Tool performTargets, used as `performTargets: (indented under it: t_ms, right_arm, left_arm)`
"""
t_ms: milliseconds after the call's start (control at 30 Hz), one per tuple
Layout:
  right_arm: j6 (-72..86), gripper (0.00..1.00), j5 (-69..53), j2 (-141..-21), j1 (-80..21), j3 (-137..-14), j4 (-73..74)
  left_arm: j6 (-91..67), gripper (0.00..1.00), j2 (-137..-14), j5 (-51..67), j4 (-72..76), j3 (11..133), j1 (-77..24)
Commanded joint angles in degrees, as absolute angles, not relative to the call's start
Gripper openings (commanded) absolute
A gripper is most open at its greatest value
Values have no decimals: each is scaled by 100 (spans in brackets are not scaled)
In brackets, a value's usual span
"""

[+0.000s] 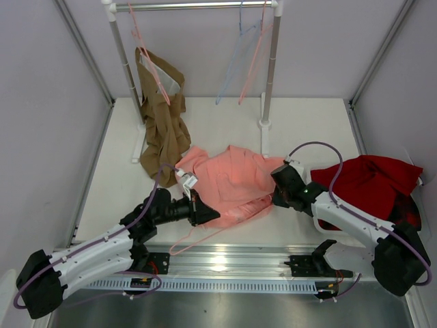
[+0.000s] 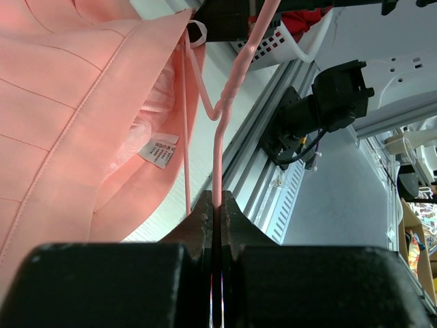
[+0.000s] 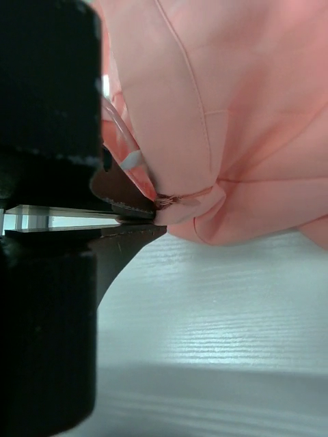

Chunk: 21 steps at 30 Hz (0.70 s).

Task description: Place the skirt on the hanger

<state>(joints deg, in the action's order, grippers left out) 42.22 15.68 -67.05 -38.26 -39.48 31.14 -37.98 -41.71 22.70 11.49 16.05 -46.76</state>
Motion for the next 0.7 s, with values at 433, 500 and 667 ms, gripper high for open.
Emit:
performTargets:
  t_ms: [433,500,667]
  right_arm:
    - [4350,2,598,-5959,-3323,-3129,1873]
    - [4359,3,466,-5871,-3235,-3015,1749]
    - [4403,2,186,-5757,-3033,-2848,1565]
  left_arm:
    - [-3727,0,-4087,2092,1722,1714,-4720]
    - [-3700,0,-4087,2048,1723,1722,-4711]
    - [-3735,0,-4210,2065,1933,1696,-4711]
